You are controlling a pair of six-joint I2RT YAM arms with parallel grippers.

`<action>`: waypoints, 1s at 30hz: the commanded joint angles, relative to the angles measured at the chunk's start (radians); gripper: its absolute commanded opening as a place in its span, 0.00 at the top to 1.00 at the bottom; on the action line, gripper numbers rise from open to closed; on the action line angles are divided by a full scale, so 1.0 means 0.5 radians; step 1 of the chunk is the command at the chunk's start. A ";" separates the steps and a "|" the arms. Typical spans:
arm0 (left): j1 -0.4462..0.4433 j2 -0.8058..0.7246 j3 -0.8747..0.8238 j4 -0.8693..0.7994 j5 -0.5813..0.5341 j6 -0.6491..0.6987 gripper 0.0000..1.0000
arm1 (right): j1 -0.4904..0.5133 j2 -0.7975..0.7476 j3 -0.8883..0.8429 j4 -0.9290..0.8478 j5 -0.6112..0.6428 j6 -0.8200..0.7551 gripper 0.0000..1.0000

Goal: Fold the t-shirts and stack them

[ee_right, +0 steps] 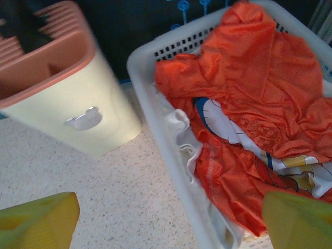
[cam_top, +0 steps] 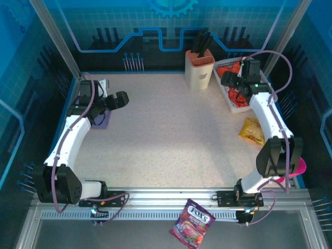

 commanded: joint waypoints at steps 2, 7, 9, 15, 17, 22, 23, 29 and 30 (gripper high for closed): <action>-0.021 -0.093 0.008 -0.149 0.182 0.132 0.01 | -0.106 0.286 0.250 -0.375 -0.052 0.176 0.10; -0.038 -0.213 -0.148 -0.012 0.242 0.157 0.01 | -0.230 0.568 0.414 -0.337 0.016 0.318 0.15; -0.048 -0.259 -0.219 0.067 0.269 0.143 0.01 | -0.247 0.655 0.463 -0.283 0.053 0.338 0.16; -0.088 -0.310 -0.281 0.136 0.287 0.168 0.01 | -0.256 0.946 0.719 -0.226 0.191 0.349 0.24; -0.089 -0.334 -0.303 0.173 0.294 0.172 0.01 | -0.254 1.055 0.839 -0.232 0.218 0.343 0.32; -0.095 -0.407 -0.363 0.271 0.328 0.150 0.01 | -0.251 1.273 1.101 -0.267 0.390 0.266 0.36; -0.095 -0.418 -0.371 0.279 0.326 0.151 0.01 | -0.265 1.333 1.174 -0.309 0.382 0.265 0.36; -0.106 -0.408 -0.371 0.277 0.318 0.153 0.01 | -0.321 1.637 1.502 -0.504 0.312 0.247 0.26; -0.108 -0.404 -0.371 0.278 0.321 0.148 0.01 | -0.324 1.670 1.548 -0.535 0.308 0.238 0.26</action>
